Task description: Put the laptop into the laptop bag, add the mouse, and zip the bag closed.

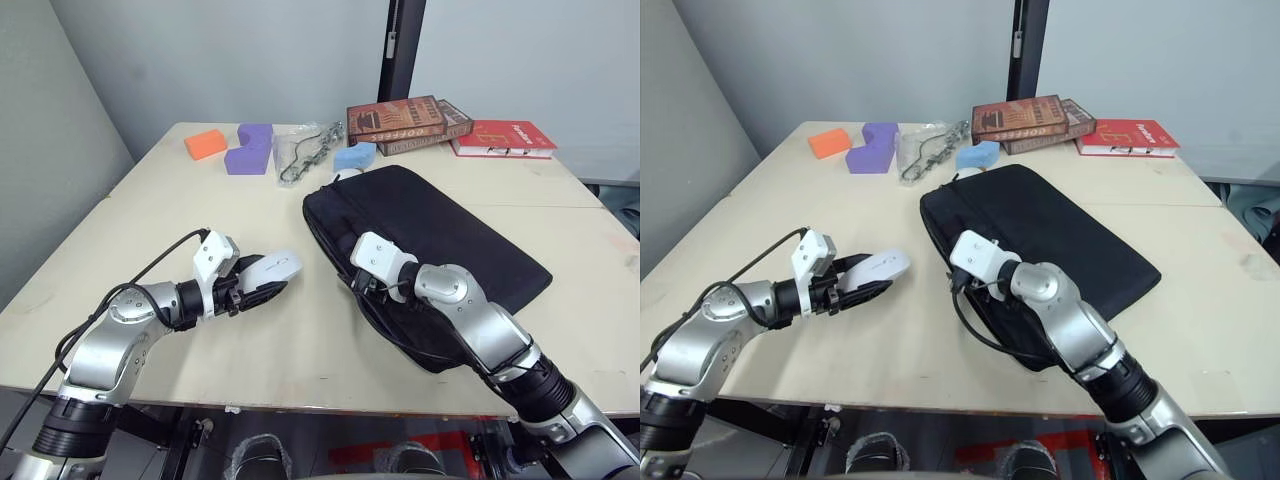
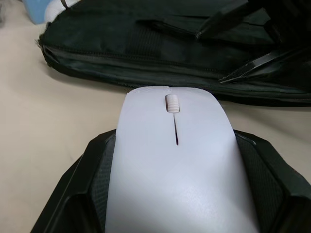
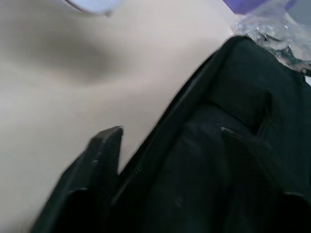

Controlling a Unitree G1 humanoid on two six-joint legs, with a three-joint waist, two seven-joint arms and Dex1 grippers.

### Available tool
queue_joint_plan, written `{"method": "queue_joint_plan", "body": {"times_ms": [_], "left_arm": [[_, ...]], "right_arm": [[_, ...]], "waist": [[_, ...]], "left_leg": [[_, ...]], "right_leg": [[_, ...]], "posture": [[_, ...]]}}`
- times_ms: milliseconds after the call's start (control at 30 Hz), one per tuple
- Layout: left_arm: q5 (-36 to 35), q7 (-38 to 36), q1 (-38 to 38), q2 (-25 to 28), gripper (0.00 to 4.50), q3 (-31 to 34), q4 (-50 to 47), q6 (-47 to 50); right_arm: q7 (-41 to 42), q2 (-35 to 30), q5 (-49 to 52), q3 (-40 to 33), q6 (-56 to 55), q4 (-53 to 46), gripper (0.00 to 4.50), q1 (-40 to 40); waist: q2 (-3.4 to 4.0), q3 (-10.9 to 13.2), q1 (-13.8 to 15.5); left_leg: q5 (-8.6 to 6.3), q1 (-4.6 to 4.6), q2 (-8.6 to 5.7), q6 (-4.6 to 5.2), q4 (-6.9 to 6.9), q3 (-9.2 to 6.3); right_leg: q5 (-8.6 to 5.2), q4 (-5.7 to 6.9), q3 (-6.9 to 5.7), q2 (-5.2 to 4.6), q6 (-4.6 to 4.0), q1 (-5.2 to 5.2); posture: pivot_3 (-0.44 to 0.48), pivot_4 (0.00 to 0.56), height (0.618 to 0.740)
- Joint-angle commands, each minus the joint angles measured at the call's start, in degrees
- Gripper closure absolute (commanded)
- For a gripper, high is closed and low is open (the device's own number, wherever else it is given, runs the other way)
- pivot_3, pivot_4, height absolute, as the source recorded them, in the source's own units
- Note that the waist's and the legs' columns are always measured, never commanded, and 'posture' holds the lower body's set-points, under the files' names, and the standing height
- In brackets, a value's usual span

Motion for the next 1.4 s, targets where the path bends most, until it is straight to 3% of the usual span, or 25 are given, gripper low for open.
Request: {"method": "queue_joint_plan", "body": {"times_ms": [33, 667, 767, 867, 1233, 1400], "left_arm": [[-1.66, 0.73, 0.78, 0.96, 1.63, 2.38, -3.77, 1.08], [-3.8, 2.39, -0.52, 2.72, 1.63, 1.88, -6.88, 6.69], [-3.83, 2.31, -0.51, 2.49, 1.63, 2.01, -6.74, 6.43], [-3.99, 2.4, -0.2, 2.47, 1.63, 2.27, -7.21, 6.49], [-4.47, 3.59, 0.52, 2.2, 1.63, 2.78, -8.69, 6.86], [-4.48, 4.15, 0.08, 1.89, 1.63, 2.43, -8.45, 6.71]], "right_arm": [[-3.72, 0.81, -6.07, 2.45, -2.42, -3.52, 0.04, 0.89], [-10.08, 8.39, -18.95, 3.75, -0.94, -0.49, 0.04, 3.29], [-10.94, 7.31, -22.2, 4.5, -2.73, 2.13, 0.04, 2.26], [-10.33, 8.27, -22.11, 4.1, -2.57, 2.5, 0.82, 2.63], [-9.49, 12.17, -19.54, 1.05, 0.74, 2.28, 4.49, 5.06], [-9.41, 12.91, -18.82, 0.02, 1.02, 2.58, 4.49, 5.19]], "waist": [[0.0, 0.0, -0.05], [0.01, 0.0, -1.5], [0.01, 0.0, -1.56], [0.02, 0.01, -1.62], [0.02, 0.0, -1.53], [0.02, 0.0, -1.51]], "left_leg": [[0.0, 0.0, 0.0, 0.0, -0.01, 0.0], [0.0, 0.05, 0.0, -0.02, 0.03, -0.01], [0.0, 0.05, 0.0, -0.02, 0.05, -0.01], [0.0, 0.05, 0.0, -0.03, 0.05, -0.02], [0.0, 0.06, 0.0, -0.02, 0.11, -0.03], [0.0, 0.09, 0.0, -0.02, 0.13, -0.04]], "right_leg": [[0.0, 0.0, 0.0, 0.0, 0.0, 0.0], [0.01, 0.07, 0.03, 0.01, 0.04, 0.02], [0.01, 0.05, 0.03, 0.01, 0.04, 0.04], [0.02, 0.07, 0.02, 0.01, 0.05, 0.04], [0.03, 0.09, 0.03, 0.0, 0.07, 0.08], [0.03, 0.09, 0.02, 0.0, 0.07, 0.12]], "posture": [[0.0, 0.15, 0.734], [0.0, 0.15, 0.734], [0.0, 0.15, 0.734], [0.0, 0.15, 0.734], [0.0, 0.15, 0.734], [0.0, 0.15, 0.734]]}}
